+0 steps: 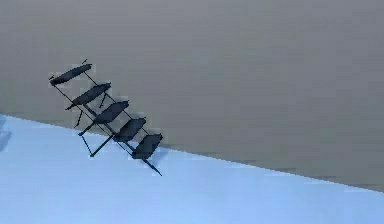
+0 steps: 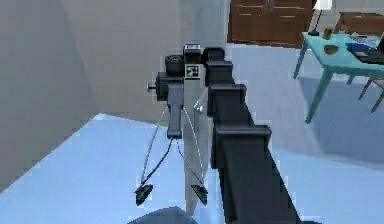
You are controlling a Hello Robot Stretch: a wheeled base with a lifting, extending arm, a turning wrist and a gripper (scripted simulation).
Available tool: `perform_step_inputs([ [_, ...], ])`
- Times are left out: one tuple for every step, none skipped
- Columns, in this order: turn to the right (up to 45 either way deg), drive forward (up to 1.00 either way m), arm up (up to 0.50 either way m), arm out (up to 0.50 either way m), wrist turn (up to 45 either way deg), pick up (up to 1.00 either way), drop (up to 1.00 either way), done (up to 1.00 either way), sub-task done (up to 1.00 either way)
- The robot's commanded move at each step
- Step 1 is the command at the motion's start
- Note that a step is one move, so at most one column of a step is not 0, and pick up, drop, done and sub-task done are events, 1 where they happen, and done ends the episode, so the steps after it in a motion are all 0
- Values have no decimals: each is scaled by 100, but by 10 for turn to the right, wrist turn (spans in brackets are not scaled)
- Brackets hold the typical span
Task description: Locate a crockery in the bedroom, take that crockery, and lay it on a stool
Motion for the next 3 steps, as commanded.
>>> perform_step_inputs([
  [0,100,0,0,0,0,0,0,0],
  [0,10,0,0,0,0,0,0,0],
  [450,0,0,0,0,0,0,0,0],
])
